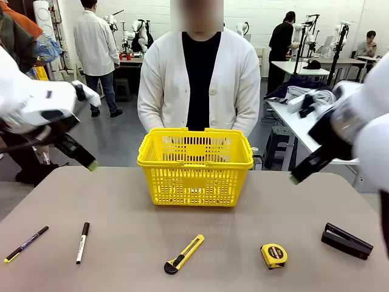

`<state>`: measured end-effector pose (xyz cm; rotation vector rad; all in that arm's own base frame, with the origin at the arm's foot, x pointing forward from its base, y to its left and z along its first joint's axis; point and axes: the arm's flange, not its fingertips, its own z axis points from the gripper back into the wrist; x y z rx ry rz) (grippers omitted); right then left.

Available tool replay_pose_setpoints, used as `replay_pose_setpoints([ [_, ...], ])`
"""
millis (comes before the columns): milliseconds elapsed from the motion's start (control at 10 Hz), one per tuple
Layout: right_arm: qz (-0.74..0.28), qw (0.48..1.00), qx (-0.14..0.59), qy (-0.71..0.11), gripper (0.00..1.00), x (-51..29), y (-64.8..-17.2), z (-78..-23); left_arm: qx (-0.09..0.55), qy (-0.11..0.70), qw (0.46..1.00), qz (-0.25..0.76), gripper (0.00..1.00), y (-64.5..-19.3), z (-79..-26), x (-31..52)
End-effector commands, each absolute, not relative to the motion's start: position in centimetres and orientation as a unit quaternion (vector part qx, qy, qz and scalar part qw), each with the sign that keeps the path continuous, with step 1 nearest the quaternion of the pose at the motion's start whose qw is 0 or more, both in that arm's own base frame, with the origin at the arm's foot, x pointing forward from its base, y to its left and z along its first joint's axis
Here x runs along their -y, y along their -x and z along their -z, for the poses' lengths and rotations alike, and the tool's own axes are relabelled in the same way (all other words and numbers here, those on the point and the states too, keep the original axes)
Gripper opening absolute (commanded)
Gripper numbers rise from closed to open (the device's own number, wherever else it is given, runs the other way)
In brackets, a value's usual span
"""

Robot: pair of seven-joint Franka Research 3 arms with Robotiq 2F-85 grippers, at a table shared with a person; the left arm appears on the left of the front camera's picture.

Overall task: Place the items the person wants into the basket.
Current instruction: Pick up the item the person points to and place it in the Market Basket.

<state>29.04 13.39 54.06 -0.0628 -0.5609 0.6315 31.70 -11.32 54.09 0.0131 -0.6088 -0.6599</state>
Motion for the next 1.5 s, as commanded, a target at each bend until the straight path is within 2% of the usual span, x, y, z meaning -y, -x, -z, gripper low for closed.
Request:
replay_pose_setpoints([
  [0, -0.304, 0.908, 0.286, 0.043, 1.00, -9.9, -19.9, -51.7, 0.307, -0.028, 0.896, 0.320, 1.00, -26.9, -54.2, 10.1],
  [100, -0.299, 0.906, 0.296, 0.043, 1.00, -9.6, -20.3, -51.8, 0.322, -0.033, 0.895, 0.307, 1.00, -27.0, -54.2, 10.1],
  [200, -0.303, 0.911, 0.278, 0.035, 1.00, -12.3, -25.8, -56.6, 0.302, -0.011, 0.898, 0.321, 1.00, -29.5, -56.1, 10.8],
  [400, -0.303, 0.911, 0.278, 0.035, 1.00, -12.3, -25.8, -56.6, 0.302, -0.011, 0.898, 0.321, 1.00, -29.5, -56.1, 10.8],
  [500, -0.300, 0.910, 0.285, 0.038, 1.00, -11.4, -23.5, -58.0, 0.308, -0.014, 0.896, 0.320, 1.00, -28.3, -57.0, 10.5],
  [600, -0.361, 0.892, 0.260, -0.077, 1.00, -7.4, -25.1, -58.3, 0.314, 0.170, 0.860, 0.365, 1.00, -29.8, -57.2, 7.2],
  [700, -0.351, 0.887, 0.267, -0.134, 1.00, -3.8, -26.7, -58.2, 0.297, 0.278, 0.835, 0.371, 1.00, -31.0, -57.2, 3.6],
  [900, -0.334, 0.871, 0.271, -0.236, 1.00, 1.8, -30.0, -56.6, 0.304, 0.417, 0.773, 0.370, 1.00, -32.1, -56.5, -2.6],
  [1100, -0.306, 0.875, 0.266, -0.263, 1.00, 5.9, -31.9, -54.5, 0.328, 0.419, 0.769, 0.355, 1.00, -32.9, -55.2, -6.8],
  [1200, -0.309, 0.848, 0.281, -0.327, 1.00, 9.0, -31.9, -53.6, 0.345, 0.382, 0.787, 0.340, 1.00, -32.5, -54.3, -9.4],
  [1400, -0.288, 0.802, 0.337, -0.400, 1.00, 12.9, -31.1, -52.5, 0.350, 0.325, 0.822, 0.311, 1.00, -31.5, -53.7, -12.9],
])
